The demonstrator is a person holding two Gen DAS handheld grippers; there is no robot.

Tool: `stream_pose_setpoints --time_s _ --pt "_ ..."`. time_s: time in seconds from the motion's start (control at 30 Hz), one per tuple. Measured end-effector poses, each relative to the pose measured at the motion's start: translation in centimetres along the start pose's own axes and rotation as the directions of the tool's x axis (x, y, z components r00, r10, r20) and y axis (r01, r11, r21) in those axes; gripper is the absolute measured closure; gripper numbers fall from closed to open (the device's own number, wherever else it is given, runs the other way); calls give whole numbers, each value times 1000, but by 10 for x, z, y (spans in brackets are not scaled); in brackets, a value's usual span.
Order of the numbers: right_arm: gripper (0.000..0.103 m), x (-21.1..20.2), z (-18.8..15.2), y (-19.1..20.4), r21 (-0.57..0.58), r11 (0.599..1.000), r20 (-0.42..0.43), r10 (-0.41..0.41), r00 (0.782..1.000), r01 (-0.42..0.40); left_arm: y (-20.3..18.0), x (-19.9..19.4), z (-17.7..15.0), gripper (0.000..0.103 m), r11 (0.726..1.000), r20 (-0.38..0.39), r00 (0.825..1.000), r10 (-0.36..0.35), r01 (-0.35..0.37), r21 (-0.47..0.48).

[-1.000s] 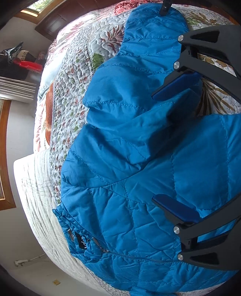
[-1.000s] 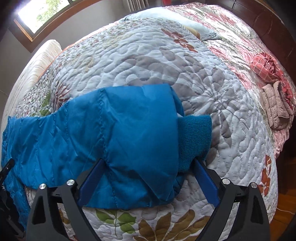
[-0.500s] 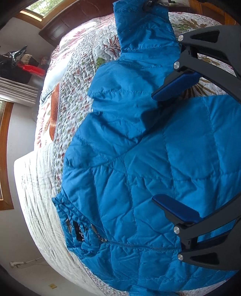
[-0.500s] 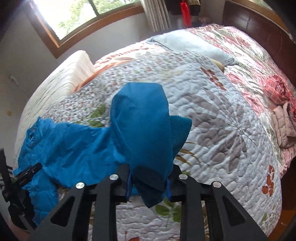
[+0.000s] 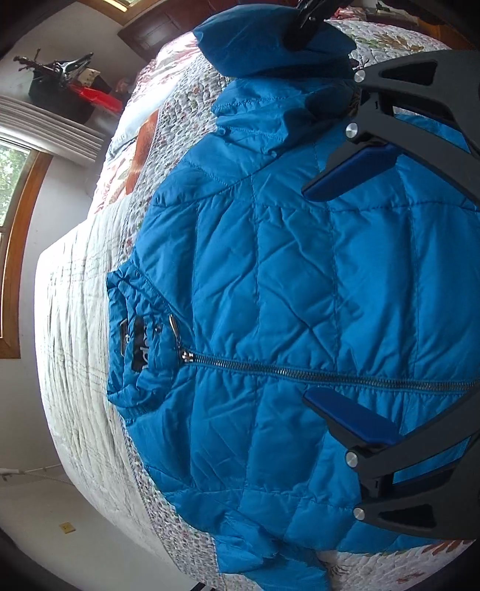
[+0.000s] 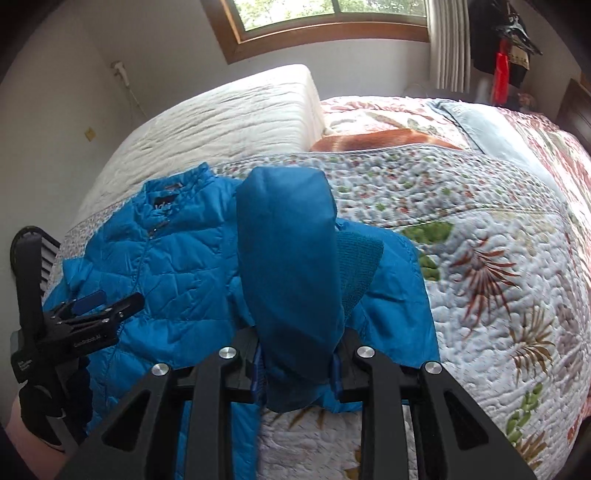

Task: Fold large clothes
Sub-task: 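Fold the held sleeve across the jacket body with the right gripper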

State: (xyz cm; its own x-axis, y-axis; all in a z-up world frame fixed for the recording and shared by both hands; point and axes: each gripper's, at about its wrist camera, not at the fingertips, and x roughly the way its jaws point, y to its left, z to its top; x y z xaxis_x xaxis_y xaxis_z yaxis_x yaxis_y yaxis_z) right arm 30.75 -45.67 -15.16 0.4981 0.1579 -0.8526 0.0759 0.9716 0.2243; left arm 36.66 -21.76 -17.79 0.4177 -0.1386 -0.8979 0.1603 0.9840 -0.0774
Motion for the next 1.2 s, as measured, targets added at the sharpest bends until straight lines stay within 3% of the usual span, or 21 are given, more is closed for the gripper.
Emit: stream_pose_setpoints --time_s 0.13,0.27,0.33,0.43,0.5,0.67,0.8,0.87,0.97,1.07,1.13,1.2 --pt "75 28 3 29 -45 999 -43 -14 999 12 18 -4 -1 3 1000 8 1000 9 -9 -12" --pt "62 42 -1 53 -108 994 -65 -25 998 18 35 -5 1 3 999 2 1000 7 -7 -42" --pt "56 38 -6 64 -149 988 -60 35 998 -44 42 -5 1 3 998 2 1000 8 -8 -55" --pt "59 27 -12 74 -181 967 -65 173 983 -182 51 -4 2 3 997 -7 1000 -11 10 -81" --pt "60 17 -16 72 -169 959 -61 219 974 -226 52 -3 1 3 995 -15 999 -33 32 -94" --pt "58 -11 -26 36 -98 977 0 191 982 -190 35 5 -4 3 991 -55 991 -121 117 -68" --pt "57 -12 -30 -12 9 999 -1 35 999 -35 9 15 -6 3 981 -103 976 -192 189 -41" --pt "57 -7 -35 -40 97 995 -25 37 999 -35 -3 27 -6 3 981 -134 972 -193 190 -30" --pt "57 0 -46 -68 171 985 -41 15 999 -8 -17 45 -5 3 971 -187 953 -239 233 -54" --pt "56 2 -55 -85 233 972 -30 53 998 -45 -28 58 -1 4 968 -189 949 -251 242 -68" --pt "56 1 -57 -90 244 969 -24 47 999 -40 -36 62 1 10 968 -185 950 -250 243 -63" --pt "56 -3 -57 -92 252 967 -11 47 999 -43 -43 63 3 39 962 -189 943 -275 268 -59"
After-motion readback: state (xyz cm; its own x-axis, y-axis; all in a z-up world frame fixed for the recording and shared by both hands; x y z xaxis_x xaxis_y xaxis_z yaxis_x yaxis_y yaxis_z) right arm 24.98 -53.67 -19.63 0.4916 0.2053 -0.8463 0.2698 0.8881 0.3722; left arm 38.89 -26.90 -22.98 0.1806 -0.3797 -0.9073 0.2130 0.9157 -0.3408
